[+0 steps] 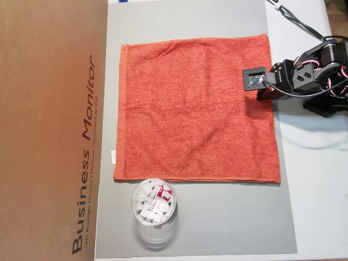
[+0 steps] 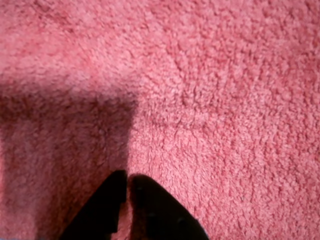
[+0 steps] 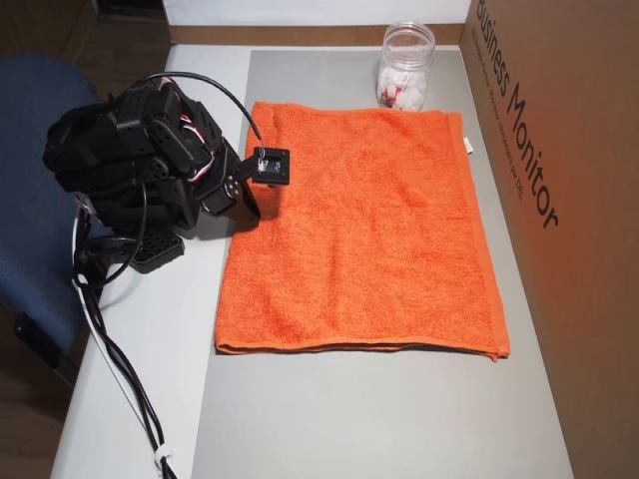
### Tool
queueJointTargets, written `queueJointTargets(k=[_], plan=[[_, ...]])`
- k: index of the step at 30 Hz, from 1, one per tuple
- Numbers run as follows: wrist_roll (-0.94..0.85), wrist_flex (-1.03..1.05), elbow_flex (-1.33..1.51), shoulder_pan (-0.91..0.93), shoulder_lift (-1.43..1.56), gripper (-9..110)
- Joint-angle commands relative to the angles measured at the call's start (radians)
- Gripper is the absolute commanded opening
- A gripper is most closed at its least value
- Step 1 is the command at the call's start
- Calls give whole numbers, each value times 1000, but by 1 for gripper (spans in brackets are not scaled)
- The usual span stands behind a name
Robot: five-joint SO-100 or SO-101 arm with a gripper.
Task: Fold the blanket.
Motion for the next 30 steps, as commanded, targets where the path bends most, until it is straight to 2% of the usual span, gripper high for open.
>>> queueJointTargets(k=[1, 11, 24, 28, 30], plan=[[-6, 0, 9, 9, 3, 0], [8, -12, -5, 11, -12, 0], [9, 0, -184, 11, -23, 0], [18, 0, -267, 12, -120, 0], [84, -3, -321, 12, -190, 0]])
